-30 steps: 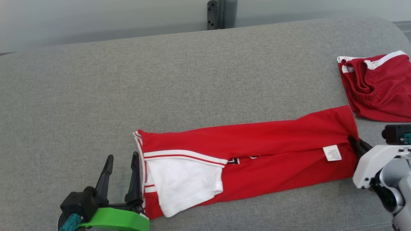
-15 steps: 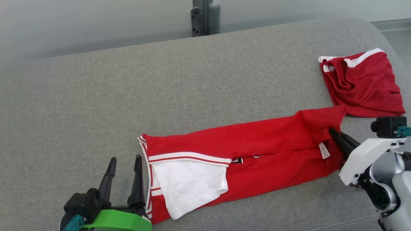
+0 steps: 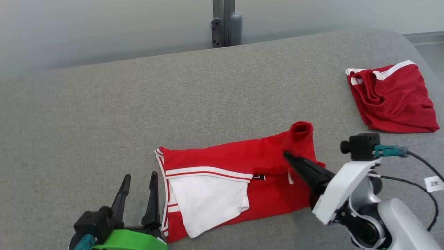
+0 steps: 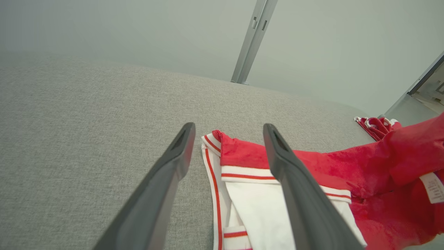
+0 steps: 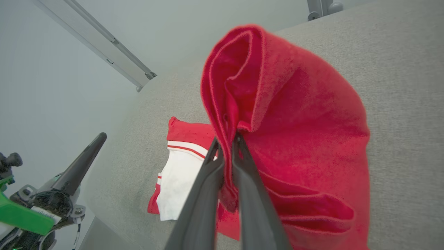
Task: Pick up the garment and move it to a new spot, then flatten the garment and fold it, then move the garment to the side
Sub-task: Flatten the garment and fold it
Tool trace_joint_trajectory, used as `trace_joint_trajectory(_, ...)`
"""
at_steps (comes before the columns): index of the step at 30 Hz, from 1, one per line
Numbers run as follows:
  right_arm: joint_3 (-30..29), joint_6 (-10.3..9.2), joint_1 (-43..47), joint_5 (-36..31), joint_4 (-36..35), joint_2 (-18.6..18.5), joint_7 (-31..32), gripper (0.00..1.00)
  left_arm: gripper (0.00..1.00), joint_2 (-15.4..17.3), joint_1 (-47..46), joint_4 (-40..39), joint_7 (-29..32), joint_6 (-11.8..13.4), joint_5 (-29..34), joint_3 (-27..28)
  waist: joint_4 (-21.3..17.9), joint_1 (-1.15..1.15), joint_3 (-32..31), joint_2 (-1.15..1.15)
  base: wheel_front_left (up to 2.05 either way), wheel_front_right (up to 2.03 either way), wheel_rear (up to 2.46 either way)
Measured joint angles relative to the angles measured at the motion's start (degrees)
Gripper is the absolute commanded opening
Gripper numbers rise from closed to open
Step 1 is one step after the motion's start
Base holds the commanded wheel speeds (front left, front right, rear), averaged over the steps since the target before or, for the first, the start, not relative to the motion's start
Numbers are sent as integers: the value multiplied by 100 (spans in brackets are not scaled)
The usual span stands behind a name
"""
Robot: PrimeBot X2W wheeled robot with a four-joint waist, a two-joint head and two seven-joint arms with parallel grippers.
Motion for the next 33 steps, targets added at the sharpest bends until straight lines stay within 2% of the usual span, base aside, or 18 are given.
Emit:
trace_joint_trajectory(7, 740, 0, -332, 30, 263, 723, -20, 0, 100, -10, -1, 0, 15, -4, -34, -41, 157, 0, -28, 0, 0, 0, 0)
trace_joint_trajectory(13, 1214, -1, -733, 60, 1085, 1157, -443, 0, 100, -38, -32, 29, 16, -27, -37, -104, 333, 0, -25, 0, 0, 0, 0)
trace_joint_trajectory(19, 1572, -1, -1139, 246, 1858, 1265, -894, 0, 100, -92, -107, 91, 14, -67, -40, -172, 559, 0, 3, 0, 0, 0, 0)
trace_joint_trajectory(33, 2773, -1, -1995, 1202, 3110, 1274, -1878, 0, 100, -205, -253, 331, -44, -167, -45, -246, 1001, 0, 47, 0, 0, 0, 0)
